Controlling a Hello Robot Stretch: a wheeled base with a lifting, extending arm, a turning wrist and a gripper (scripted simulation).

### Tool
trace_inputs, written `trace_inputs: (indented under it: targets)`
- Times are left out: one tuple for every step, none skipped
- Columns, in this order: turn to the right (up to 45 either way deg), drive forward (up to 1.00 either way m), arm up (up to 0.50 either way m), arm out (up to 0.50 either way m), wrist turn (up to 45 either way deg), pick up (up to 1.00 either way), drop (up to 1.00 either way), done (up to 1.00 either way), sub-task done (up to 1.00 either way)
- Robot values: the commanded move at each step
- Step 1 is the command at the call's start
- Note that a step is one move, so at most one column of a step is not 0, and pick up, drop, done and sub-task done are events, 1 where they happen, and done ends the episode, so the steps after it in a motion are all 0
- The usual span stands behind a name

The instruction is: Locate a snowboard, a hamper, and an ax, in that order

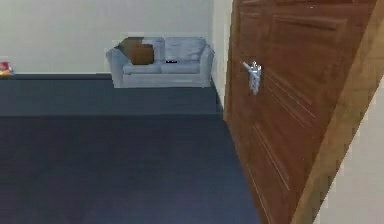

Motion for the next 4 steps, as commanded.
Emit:
trace_inputs:
  targets:
    - [0.0,0.15,0.0,0.0,0.0,0.0,0.0,0.0,0.0]
    - [-45.0,0.0,0.0,0.0,0.0,0.0,0.0,0.0,0.0]
    - [0.0,1.0,0.0,0.0,0.0,0.0,0.0,0.0,0.0]
    - [-3.0,0.0,0.0,0.0,0.0,0.0,0.0,0.0,0.0]
